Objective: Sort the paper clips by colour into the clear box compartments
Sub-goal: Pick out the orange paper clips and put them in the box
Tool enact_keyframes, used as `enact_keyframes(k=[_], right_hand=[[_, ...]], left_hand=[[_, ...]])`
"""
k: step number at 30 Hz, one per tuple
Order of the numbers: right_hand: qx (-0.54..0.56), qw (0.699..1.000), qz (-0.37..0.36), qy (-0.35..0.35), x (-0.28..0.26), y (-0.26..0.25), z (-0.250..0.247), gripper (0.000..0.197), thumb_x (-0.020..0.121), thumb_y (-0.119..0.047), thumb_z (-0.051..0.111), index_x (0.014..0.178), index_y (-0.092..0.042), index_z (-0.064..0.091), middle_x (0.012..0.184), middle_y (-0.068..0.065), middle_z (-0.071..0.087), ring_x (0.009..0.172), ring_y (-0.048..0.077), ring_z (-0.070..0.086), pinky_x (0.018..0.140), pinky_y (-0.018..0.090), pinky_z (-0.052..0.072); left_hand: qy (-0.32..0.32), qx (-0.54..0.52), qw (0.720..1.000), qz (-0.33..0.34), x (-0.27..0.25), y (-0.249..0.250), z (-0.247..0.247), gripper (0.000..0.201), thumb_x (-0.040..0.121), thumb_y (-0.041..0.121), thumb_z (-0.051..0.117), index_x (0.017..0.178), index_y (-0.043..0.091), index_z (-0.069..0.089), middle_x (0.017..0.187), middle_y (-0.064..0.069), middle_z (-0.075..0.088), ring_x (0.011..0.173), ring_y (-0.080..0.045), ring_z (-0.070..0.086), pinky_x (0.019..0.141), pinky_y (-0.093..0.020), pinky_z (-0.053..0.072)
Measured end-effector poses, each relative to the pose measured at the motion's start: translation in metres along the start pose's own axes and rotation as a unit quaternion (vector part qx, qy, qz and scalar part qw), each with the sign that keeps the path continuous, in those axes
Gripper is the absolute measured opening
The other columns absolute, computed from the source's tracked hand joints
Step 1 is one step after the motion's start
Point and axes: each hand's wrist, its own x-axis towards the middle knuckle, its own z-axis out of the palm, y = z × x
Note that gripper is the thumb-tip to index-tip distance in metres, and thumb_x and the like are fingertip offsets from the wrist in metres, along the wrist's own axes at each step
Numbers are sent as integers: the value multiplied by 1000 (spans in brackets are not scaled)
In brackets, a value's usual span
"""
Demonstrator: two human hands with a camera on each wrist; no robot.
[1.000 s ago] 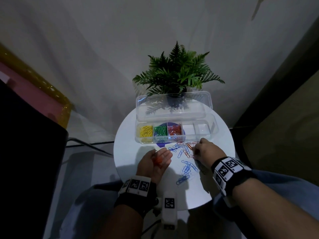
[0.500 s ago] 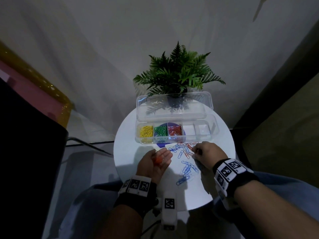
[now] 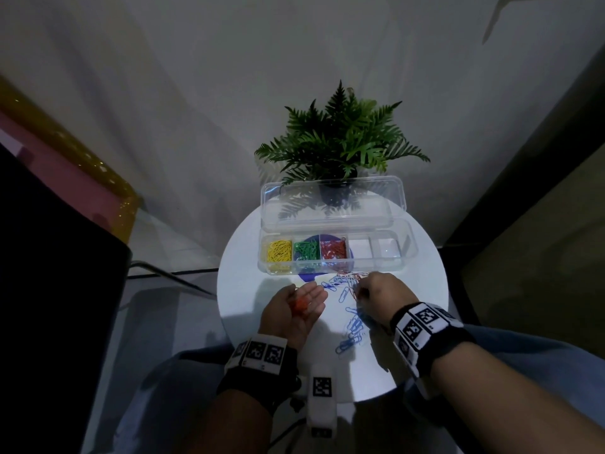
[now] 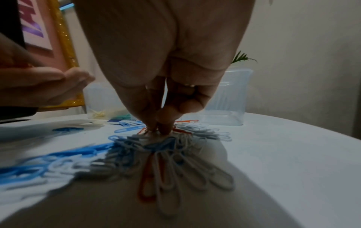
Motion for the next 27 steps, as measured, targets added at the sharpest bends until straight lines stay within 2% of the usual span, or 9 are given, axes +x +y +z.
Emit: enact_keyframes(k=[4, 8, 12, 14, 17, 19, 22, 24, 27], right_hand=[[-24, 999, 24, 4, 6, -1, 3, 20, 82, -25, 59, 87, -10, 70, 97, 12, 68, 92, 29, 63, 75, 28, 48], [-48, 998, 39, 15, 6, -2, 1, 21, 80, -17, 57, 96, -9, 69, 104, 13, 66, 99, 31, 61, 80, 30, 49], [-49, 998, 28, 15, 7, -4, 3, 20, 80, -15, 54, 91, -7, 68, 101, 14, 66, 96, 31, 62, 79, 31, 50], [-40, 999, 12, 9, 6, -3, 3, 18, 81, -17, 53, 86, -8, 68, 98, 13, 66, 92, 30, 63, 75, 30, 49], [-17, 1000, -3, 4, 3, -3, 0, 12, 81, -19, 54, 79, -11, 63, 96, 12, 65, 90, 29, 62, 71, 28, 46], [17, 1000, -10, 24, -2, -4, -5, 9, 81, -18, 56, 76, -12, 60, 92, 11, 64, 87, 27, 61, 69, 28, 43], [80, 990, -91, 72, -15, -14, -10, 11, 83, -17, 56, 73, -14, 53, 77, 6, 55, 74, 21, 53, 65, 23, 34], [99, 979, -162, 74, -25, -24, -10, 8, 80, -16, 57, 74, -11, 57, 75, 4, 56, 71, 20, 53, 66, 25, 38], [64, 972, -217, 68, -33, -38, -5, 11, 81, -20, 53, 79, -11, 59, 82, 7, 63, 77, 25, 58, 69, 34, 46]], left_hand=[[2, -1, 1000, -8, -2, 1, 2, 40, 100, 22, 29, 89, -1, 60, 113, -16, 57, 97, -23, 58, 79, -28, 46], [11, 0, 1000, -17, -1, 0, 1, 41, 100, 22, 29, 88, -1, 61, 98, -15, 63, 88, -22, 60, 81, -29, 45], [22, -3, 1000, -16, 1, -1, 1, 42, 99, 21, 29, 85, -3, 61, 82, -15, 70, 91, -24, 59, 80, -28, 45], [21, -1, 1000, -14, 2, -1, 2, 41, 99, 20, 30, 84, -2, 60, 87, -16, 68, 93, -24, 59, 83, -28, 44], [22, 8, 1000, -14, 0, -2, 3, 42, 99, 21, 28, 87, -2, 61, 94, -15, 64, 106, -25, 54, 98, -33, 37], [23, 16, 1000, -14, -2, -3, 4, 41, 100, 22, 28, 90, -1, 61, 93, -15, 64, 108, -26, 51, 99, -33, 35], [19, 25, 999, -18, -1, -5, 6, 41, 99, 22, 28, 106, -4, 58, 88, -15, 69, 89, -24, 64, 86, -32, 43], [27, 28, 999, -24, -2, -9, 8, 42, 99, 21, 28, 113, -8, 55, 90, -16, 70, 71, -22, 69, 77, -30, 44], [35, 15, 999, -12, -8, -14, 12, 36, 100, 17, 34, 119, -6, 55, 85, -10, 68, 91, -17, 58, 85, -27, 43]])
